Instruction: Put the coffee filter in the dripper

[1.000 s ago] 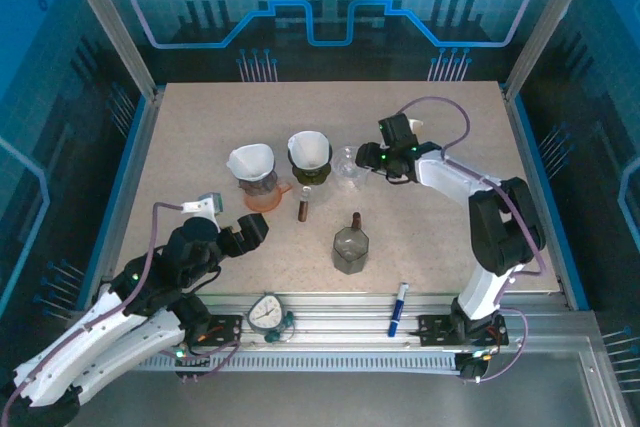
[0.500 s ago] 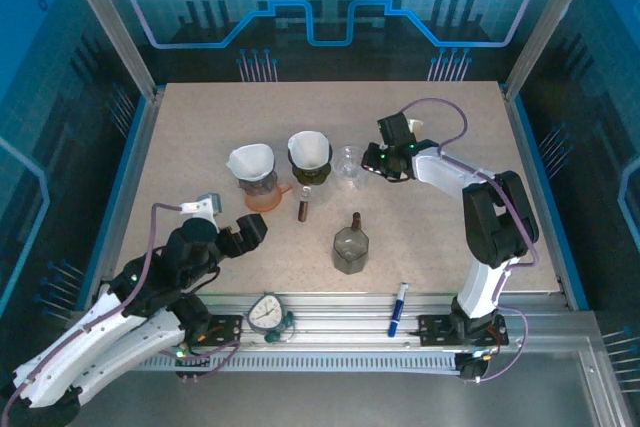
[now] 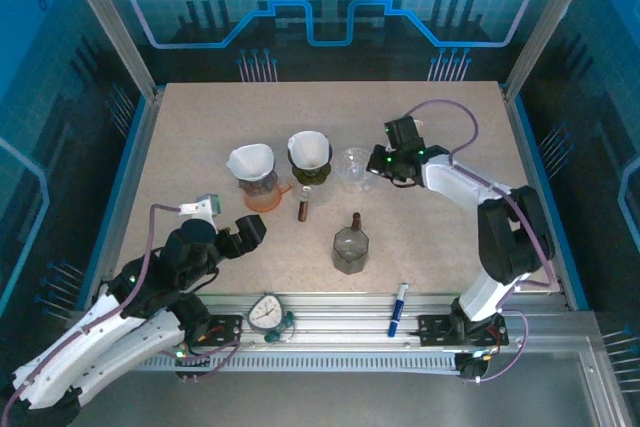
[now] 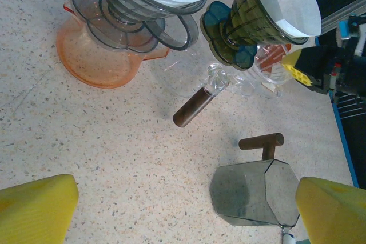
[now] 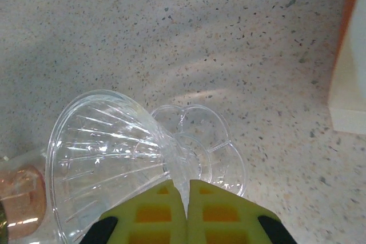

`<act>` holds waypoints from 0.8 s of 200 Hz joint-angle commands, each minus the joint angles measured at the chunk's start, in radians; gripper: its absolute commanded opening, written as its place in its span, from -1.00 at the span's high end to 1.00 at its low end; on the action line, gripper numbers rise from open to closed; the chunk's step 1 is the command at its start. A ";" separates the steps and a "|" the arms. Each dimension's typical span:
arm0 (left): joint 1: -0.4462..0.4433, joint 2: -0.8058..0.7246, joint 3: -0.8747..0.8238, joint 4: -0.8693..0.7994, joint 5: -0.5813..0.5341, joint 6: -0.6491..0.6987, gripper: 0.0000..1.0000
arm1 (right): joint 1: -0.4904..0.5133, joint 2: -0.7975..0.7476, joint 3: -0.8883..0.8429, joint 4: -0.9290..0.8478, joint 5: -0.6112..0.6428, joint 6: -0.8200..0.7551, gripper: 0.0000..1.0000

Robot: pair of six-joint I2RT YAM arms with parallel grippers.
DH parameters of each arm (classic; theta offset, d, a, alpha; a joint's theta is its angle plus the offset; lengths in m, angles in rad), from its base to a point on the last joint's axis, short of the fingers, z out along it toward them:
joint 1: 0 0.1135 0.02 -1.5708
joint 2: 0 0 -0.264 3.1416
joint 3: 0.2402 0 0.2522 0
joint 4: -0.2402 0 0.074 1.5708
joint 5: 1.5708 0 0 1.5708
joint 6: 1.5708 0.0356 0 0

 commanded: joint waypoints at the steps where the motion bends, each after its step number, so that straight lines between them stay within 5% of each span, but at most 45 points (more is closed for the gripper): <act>1: 0.009 -0.014 0.001 -0.014 -0.024 0.012 -0.98 | -0.023 -0.101 -0.036 -0.018 0.037 -0.027 1.00; 98: 0.008 -0.012 0.021 0.000 -0.025 0.036 -0.98 | -0.058 -0.538 -0.187 -0.225 -0.031 -0.089 1.00; 160: 0.009 -0.012 0.020 0.003 -0.025 0.041 -0.98 | 0.066 -0.689 -0.123 -0.490 -0.212 -0.139 1.00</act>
